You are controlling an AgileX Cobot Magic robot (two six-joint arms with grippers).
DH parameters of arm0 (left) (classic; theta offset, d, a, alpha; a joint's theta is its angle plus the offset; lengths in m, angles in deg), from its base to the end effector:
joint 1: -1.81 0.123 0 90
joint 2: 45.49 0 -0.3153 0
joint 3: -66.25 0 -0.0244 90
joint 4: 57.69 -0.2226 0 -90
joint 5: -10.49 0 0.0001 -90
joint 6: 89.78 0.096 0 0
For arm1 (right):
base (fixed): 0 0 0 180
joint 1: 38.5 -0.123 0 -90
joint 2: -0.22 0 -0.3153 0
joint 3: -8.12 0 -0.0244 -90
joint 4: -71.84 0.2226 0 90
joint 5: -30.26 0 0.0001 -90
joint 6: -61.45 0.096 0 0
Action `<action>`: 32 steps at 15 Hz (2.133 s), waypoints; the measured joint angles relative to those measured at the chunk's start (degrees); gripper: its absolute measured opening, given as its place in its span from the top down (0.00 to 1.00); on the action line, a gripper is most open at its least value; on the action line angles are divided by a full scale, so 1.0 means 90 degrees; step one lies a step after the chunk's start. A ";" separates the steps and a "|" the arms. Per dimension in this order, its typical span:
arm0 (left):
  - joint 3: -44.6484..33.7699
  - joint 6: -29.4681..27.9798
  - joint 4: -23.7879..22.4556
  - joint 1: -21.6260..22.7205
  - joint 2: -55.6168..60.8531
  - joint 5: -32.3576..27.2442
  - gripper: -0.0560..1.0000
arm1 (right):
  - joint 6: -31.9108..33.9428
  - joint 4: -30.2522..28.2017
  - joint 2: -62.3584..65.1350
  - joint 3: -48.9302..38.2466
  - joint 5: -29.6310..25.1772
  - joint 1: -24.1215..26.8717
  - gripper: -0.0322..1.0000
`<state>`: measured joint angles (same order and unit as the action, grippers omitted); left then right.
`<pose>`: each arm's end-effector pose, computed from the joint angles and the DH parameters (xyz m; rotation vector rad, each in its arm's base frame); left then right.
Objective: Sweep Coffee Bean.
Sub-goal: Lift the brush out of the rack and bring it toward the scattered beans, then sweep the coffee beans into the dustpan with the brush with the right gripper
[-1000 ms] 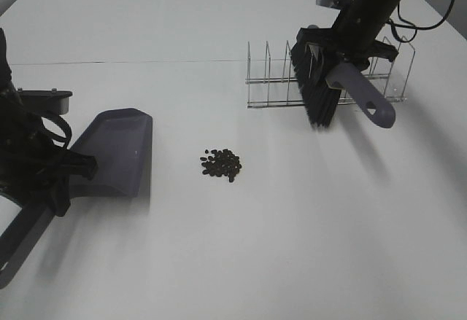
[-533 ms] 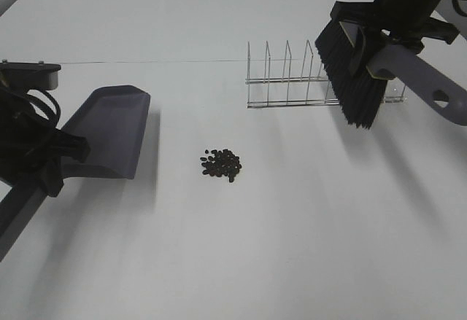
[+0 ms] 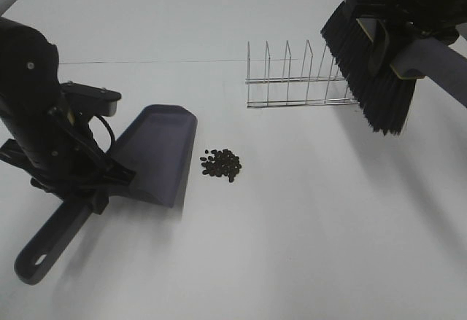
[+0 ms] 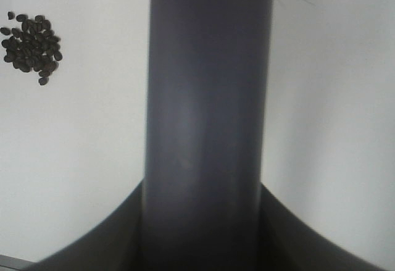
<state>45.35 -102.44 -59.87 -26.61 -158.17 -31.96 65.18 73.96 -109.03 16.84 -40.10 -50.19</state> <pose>0.2705 -0.1436 0.1824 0.4618 3.0324 0.0010 0.3346 0.0726 0.3092 -0.1930 2.9814 0.0850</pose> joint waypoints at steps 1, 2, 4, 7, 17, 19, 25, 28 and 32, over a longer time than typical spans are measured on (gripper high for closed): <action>0.0000 -0.0146 -0.0019 -0.0108 -0.0248 0.0153 0.63 | 0.0146 -0.0191 0.0006 0.0000 -0.0006 -0.0191 0.68; 0.0000 -0.0197 -0.0057 -0.0108 -0.0420 0.0255 0.63 | 0.0229 -0.0325 0.0006 0.0000 -0.0006 -0.0293 0.68; 0.0095 -0.0236 -0.0178 -0.0108 -0.0713 0.0261 0.63 | 0.0382 -0.0497 0.0013 0.0000 -0.0006 -0.0325 0.68; 0.0573 -0.0236 -0.0439 -0.0108 -0.1133 -0.0134 0.63 | 0.0592 -0.0847 0.0013 0.0000 -0.0013 -0.0325 0.68; 0.1044 -0.0331 -0.0942 -0.0115 -0.1401 -0.0637 0.63 | 0.1324 -0.1821 -0.1356 0.0000 -0.0013 -0.1381 0.68; 0.1044 -0.0331 -0.0968 -0.0115 -0.1401 -0.0637 0.63 | 0.1509 -0.1827 -0.1725 0.0000 0.0032 -0.1687 0.68; 0.1044 -0.0325 -0.0974 -0.0115 -0.1407 -0.0637 0.63 | 0.1795 -0.0726 -0.2470 0.0293 0.0668 -0.1872 0.68; 0.1044 -0.0306 -0.0999 -0.0115 -0.1407 -0.0598 0.63 | 0.1795 -0.0127 -0.2871 0.0688 0.0815 -0.2088 0.68; 0.1044 -0.0248 -0.1012 -0.0115 -0.1407 -0.0592 0.63 | 0.1795 0.0267 -0.3533 0.1471 0.0738 -0.2387 0.68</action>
<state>54.75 -104.68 -68.98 -27.64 -170.84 -37.29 81.33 76.36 -140.83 30.08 -33.45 -71.68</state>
